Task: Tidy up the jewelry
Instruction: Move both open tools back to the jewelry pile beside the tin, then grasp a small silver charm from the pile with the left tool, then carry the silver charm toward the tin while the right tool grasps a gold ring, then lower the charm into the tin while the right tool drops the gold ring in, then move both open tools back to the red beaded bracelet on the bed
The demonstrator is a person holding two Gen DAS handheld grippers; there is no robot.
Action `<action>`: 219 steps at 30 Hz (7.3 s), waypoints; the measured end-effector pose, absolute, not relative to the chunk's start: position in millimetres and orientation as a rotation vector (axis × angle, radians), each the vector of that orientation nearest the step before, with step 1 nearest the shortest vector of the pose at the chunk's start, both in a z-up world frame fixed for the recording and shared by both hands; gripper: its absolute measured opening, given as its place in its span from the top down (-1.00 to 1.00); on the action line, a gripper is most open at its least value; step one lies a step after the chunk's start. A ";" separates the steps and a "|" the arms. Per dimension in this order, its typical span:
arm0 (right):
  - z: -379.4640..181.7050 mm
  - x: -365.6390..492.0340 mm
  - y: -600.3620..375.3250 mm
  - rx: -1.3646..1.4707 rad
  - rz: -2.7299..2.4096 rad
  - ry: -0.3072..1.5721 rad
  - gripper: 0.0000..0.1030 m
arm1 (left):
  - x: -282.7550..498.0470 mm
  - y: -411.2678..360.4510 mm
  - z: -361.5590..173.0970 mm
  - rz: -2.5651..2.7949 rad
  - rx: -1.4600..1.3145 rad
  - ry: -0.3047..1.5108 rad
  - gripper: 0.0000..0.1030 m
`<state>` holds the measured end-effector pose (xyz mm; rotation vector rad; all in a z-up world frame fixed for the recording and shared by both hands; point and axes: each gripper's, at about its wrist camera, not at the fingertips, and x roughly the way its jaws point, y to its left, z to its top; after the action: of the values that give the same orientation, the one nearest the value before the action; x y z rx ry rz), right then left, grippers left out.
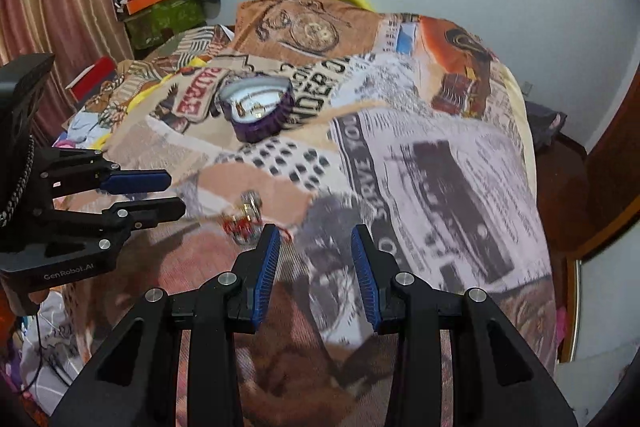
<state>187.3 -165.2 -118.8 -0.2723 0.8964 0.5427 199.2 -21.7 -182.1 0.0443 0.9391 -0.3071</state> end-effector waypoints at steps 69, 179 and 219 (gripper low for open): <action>-131.9 230.1 -124.0 -0.262 0.759 0.947 0.35 | 219.0 15.8 -191.8 -0.273 -0.056 0.896 0.78; -123.5 308.0 -26.0 -0.394 0.735 0.917 0.39 | 304.3 101.3 -137.6 -0.159 -0.082 0.800 0.78; -151.1 228.9 -124.9 -0.425 0.664 1.016 0.33 | 228.2 7.3 -191.4 -0.305 0.011 0.940 0.53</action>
<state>228.9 -124.9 -151.1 -0.4247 1.0155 0.6636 228.2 7.3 -191.4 0.0109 0.9404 -0.3049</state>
